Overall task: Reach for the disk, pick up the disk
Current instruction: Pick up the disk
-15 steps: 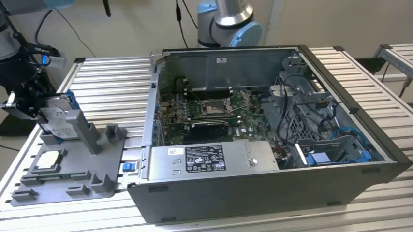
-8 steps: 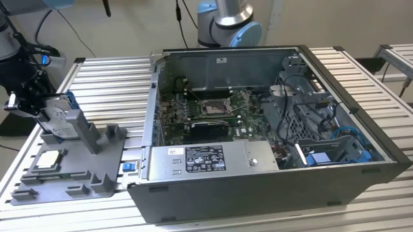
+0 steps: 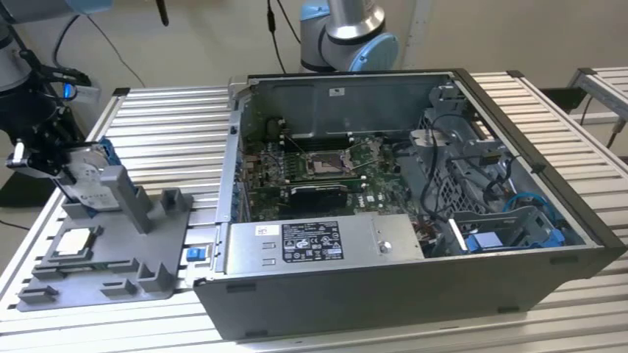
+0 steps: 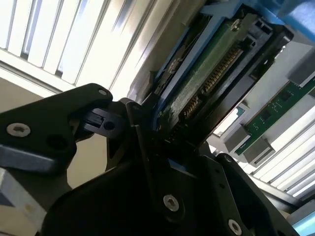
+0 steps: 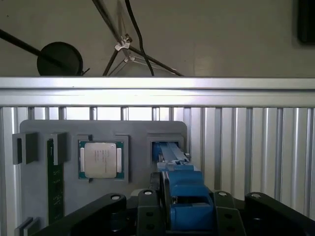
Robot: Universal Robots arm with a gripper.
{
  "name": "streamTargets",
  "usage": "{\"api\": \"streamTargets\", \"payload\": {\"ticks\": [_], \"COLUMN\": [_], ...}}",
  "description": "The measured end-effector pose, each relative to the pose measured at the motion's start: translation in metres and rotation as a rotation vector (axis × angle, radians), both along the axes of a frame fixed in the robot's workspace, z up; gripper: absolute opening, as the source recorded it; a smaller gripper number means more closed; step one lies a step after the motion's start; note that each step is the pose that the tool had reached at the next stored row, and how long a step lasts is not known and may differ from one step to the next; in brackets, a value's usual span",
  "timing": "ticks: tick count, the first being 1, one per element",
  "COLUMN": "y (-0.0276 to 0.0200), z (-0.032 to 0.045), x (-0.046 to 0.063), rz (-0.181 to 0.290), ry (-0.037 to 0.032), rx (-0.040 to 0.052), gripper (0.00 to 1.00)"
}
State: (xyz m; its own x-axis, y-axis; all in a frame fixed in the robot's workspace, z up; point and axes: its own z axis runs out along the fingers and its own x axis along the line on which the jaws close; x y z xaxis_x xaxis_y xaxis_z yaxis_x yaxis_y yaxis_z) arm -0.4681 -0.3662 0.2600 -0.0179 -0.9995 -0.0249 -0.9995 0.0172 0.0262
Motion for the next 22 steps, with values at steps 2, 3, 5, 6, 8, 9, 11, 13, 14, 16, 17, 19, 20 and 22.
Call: {"api": "streamTargets", "payload": {"ticks": [2, 3, 5, 6, 8, 9, 11, 13, 14, 16, 17, 19, 20, 22], "y": [0.0, 0.0, 0.0, 0.0, 0.0, 0.0, 0.0, 0.0, 0.0, 0.0, 0.0, 0.0, 0.0, -0.0001], "z": [-0.0001, -0.0001, 0.0, 0.0, 0.0, 0.0, 0.0, 0.0, 0.0, 0.0, 0.0, 0.0, 0.0001, 0.0002], "x": [-0.0001, -0.0001, -0.0001, -0.0001, 0.0, 0.0, 0.0, 0.0, 0.0, 0.0, 0.0, 0.0, 0.0, 0.0], "rz": [0.0, 0.0, 0.0, 0.0, 0.0, 0.0, 0.0, 0.0, 0.0, 0.0, 0.0, 0.0, 0.0, 0.0], "ry": [-0.0001, -0.0001, -0.0001, 0.0, 0.0, 0.0, 0.0, 0.0, -0.0001, 0.0, -0.0001, -0.0001, -0.0001, 0.0], "rx": [-0.0065, -0.0067, -0.0069, -0.0069, -0.007, -0.0071, -0.0071, -0.0071, -0.0071, -0.0071, -0.0071, -0.0071, -0.0071, -0.008], "gripper": [0.0, 0.0, 0.0, 0.0, 0.0, 0.0, 0.0, 0.0, 0.0, 0.0, 0.0, 0.0, 0.0, 0.0]}}
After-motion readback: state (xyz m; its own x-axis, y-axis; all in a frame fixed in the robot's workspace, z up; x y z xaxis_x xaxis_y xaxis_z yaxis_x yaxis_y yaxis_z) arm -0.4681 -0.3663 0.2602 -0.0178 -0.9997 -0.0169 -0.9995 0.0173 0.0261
